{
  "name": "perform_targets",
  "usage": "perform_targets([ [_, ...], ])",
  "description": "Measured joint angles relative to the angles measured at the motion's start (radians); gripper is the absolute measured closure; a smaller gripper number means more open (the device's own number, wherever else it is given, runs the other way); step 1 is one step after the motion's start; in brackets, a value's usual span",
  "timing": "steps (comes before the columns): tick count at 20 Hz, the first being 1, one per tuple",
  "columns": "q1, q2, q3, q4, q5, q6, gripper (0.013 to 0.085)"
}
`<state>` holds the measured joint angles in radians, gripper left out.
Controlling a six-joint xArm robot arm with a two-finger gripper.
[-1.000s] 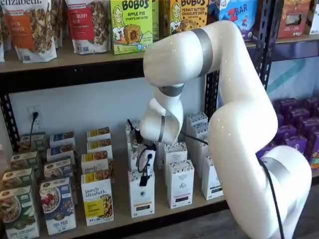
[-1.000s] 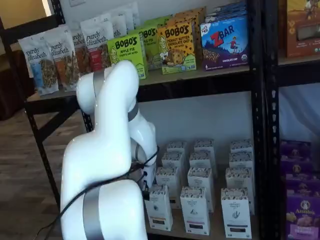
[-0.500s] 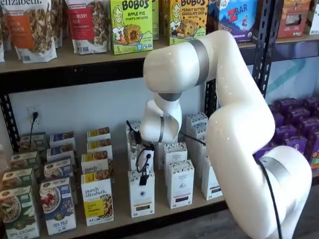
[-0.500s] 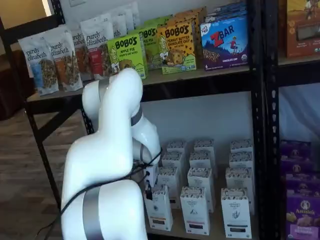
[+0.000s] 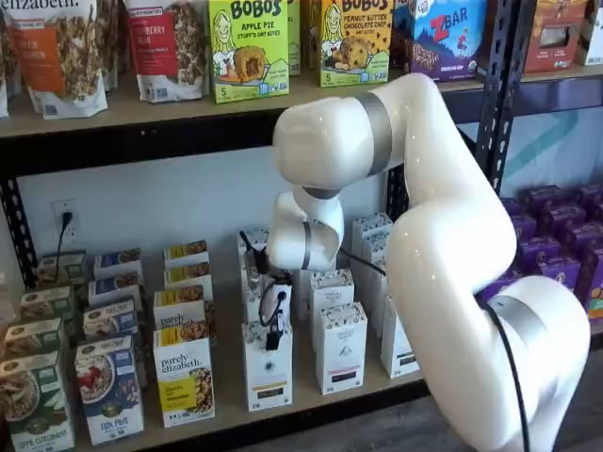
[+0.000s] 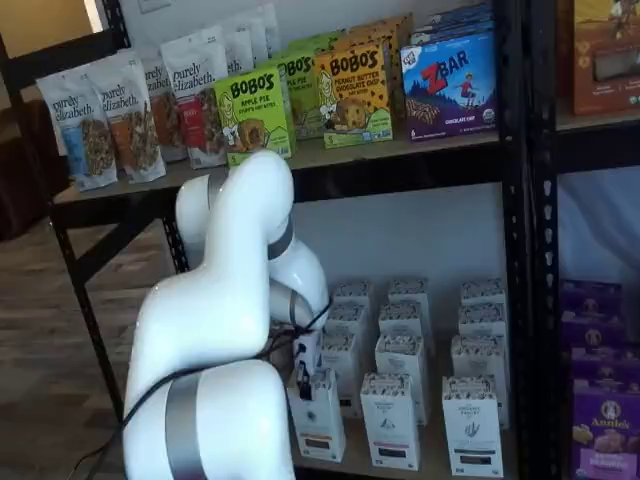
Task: Pick up the white box with a yellow strip in the middle, on the bottom shelf, the fourth box from the left
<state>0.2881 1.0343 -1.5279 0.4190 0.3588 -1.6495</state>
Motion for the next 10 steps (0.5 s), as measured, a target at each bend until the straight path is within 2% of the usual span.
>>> perform_targets([
  [5, -0.015, 0.025, -0.049, -0.094, 0.059, 0.073, 0.0130],
  [10, -0.021, 0.042, -0.076, -0.148, 0.094, 0.117, 0.0130],
])
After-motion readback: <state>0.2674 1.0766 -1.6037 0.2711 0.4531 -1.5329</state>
